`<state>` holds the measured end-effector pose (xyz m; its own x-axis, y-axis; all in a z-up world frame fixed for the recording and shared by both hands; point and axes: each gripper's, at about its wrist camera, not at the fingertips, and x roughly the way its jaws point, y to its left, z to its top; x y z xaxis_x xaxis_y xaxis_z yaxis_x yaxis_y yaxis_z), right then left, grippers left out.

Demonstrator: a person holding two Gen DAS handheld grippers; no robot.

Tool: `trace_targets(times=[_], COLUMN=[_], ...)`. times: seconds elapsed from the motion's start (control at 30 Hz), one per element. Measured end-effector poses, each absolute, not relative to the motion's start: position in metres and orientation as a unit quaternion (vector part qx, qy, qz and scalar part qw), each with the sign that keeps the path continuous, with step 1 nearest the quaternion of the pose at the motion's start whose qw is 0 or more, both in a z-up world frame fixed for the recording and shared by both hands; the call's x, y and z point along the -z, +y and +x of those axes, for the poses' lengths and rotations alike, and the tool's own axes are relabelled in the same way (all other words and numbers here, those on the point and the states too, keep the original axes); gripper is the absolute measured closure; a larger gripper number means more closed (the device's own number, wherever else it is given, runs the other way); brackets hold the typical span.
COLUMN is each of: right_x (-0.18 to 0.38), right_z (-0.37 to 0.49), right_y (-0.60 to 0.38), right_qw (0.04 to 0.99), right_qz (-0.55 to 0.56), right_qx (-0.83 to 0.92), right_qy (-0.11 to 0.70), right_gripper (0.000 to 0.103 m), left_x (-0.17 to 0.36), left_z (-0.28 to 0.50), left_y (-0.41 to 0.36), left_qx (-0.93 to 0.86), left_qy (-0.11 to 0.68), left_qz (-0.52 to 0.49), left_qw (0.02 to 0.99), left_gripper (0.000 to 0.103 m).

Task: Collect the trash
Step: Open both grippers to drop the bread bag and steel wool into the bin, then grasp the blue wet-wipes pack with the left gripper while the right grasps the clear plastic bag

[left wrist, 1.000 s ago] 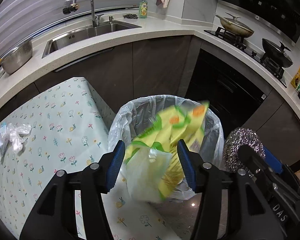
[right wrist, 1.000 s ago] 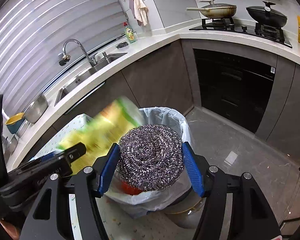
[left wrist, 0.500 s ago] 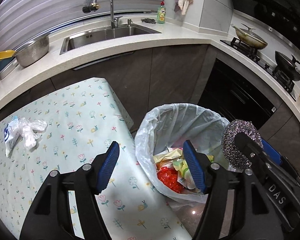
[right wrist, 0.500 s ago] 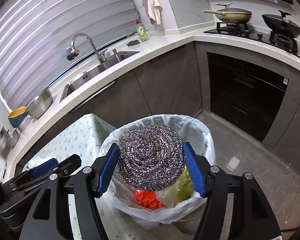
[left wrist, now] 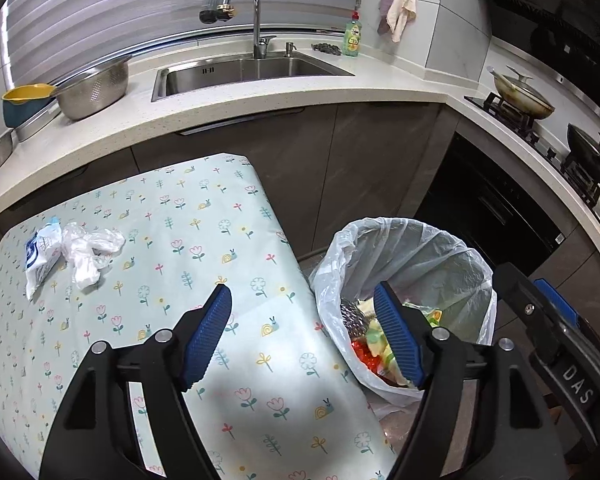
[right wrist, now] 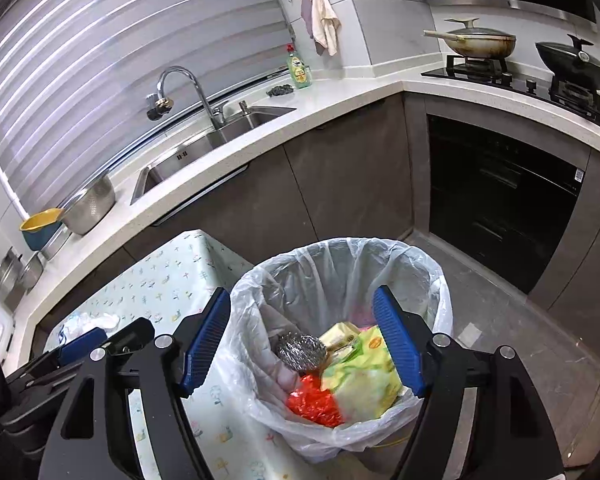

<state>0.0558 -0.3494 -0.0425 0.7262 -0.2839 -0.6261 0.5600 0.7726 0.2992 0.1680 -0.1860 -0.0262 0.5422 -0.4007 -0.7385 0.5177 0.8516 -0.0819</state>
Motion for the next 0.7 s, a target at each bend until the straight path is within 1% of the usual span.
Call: trace_targets(times=[0.23,0.7], right_x=[0.032,0.020], right_z=[0.061,0.094], right_y=[-0.325,-0.255], right_qw=[0.905,0.921], right_qz=[0.230,0.196], right_qx=[0.214,0.151], right_qy=[0.286,0.300], right_gripper=[0.031,0.031], left_x=[0.020,0.011], left_z=[0.171,0.192], left_y=[-0.161,-0.085], left_qx=[0.245,0.189], left_qy=[0.396,0.388], left_qz=[0.059,0.028], left_qw=[0.883,0.902], left_gripper=[0.033,0.033])
